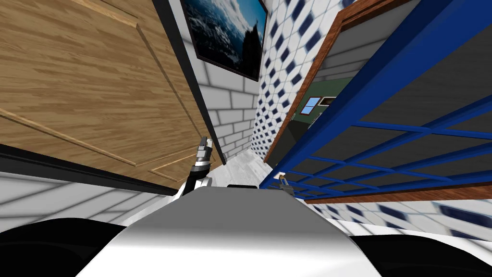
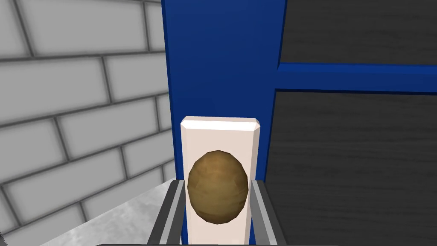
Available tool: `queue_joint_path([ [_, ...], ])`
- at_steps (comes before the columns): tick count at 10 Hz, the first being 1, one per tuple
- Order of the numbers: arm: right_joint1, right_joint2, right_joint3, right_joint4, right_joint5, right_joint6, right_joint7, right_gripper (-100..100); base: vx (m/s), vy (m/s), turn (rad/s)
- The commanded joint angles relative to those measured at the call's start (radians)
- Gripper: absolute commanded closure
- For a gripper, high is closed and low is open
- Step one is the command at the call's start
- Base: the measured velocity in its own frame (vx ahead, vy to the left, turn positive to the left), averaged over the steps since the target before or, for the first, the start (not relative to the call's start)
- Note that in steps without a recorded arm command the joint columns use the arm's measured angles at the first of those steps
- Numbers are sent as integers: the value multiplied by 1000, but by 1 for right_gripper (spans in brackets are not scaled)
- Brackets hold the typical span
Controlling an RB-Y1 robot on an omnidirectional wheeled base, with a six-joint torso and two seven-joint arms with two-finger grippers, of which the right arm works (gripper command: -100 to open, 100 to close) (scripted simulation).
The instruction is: Pull the door open
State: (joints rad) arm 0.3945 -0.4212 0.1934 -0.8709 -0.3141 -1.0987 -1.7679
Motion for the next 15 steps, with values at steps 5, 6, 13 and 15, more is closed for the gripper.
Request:
queue_joint_path([
  [5,-4,-27,24,54,21,-60,-42,100,-202,-33,130],
  [6,-4,-30,26,58,23,-66,-46,100,-208,-25,92],
  [13,15,-31,19,79,16,-99,-54,-100,-174,17,1],
  [15,-4,-24,14,74,12,-76,-45,-100,41,32,19],
])
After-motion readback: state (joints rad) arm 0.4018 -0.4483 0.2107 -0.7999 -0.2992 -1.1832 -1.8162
